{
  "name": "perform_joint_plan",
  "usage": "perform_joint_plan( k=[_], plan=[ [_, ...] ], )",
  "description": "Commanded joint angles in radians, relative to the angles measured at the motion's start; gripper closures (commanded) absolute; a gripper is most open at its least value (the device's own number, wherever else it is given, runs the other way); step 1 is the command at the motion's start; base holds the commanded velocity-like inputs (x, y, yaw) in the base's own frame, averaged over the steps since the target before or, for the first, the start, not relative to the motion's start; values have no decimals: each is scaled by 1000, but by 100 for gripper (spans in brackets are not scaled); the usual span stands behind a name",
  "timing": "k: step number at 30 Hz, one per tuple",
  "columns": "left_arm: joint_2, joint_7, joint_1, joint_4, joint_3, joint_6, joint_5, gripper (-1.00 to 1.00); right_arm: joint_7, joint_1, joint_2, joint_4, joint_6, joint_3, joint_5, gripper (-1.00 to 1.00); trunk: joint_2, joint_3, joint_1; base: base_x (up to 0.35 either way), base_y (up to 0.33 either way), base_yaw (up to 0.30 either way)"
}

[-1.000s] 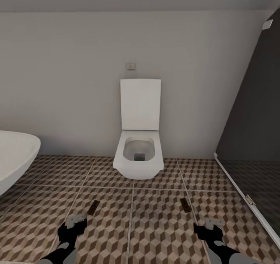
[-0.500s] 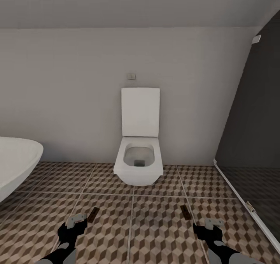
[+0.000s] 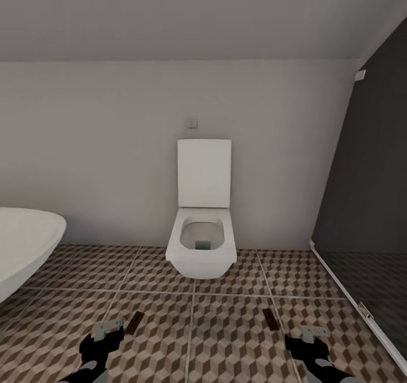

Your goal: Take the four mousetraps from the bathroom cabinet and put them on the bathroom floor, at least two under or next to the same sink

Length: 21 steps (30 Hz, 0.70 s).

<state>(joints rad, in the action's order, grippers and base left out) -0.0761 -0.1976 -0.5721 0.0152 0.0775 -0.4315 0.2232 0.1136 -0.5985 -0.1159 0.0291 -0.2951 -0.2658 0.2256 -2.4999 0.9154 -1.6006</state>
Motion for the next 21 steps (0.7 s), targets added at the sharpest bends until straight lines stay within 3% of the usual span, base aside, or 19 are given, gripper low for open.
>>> perform_joint_plan(
  k=[1, 21],
  plan=[
    [-1, -3, 0, -3, 9, -2, 7, -100, 4, 1, -1, 3, 0, -7, 11, -100, 0, -3, 1, 0, 0, 0],
    [-12, -6, 6, -12, 8, 1, 10, -100, 1, 60, -3, 3, 36, -5, 11, -100, 140, -66, 77, 0, 0, 0]
  ],
)
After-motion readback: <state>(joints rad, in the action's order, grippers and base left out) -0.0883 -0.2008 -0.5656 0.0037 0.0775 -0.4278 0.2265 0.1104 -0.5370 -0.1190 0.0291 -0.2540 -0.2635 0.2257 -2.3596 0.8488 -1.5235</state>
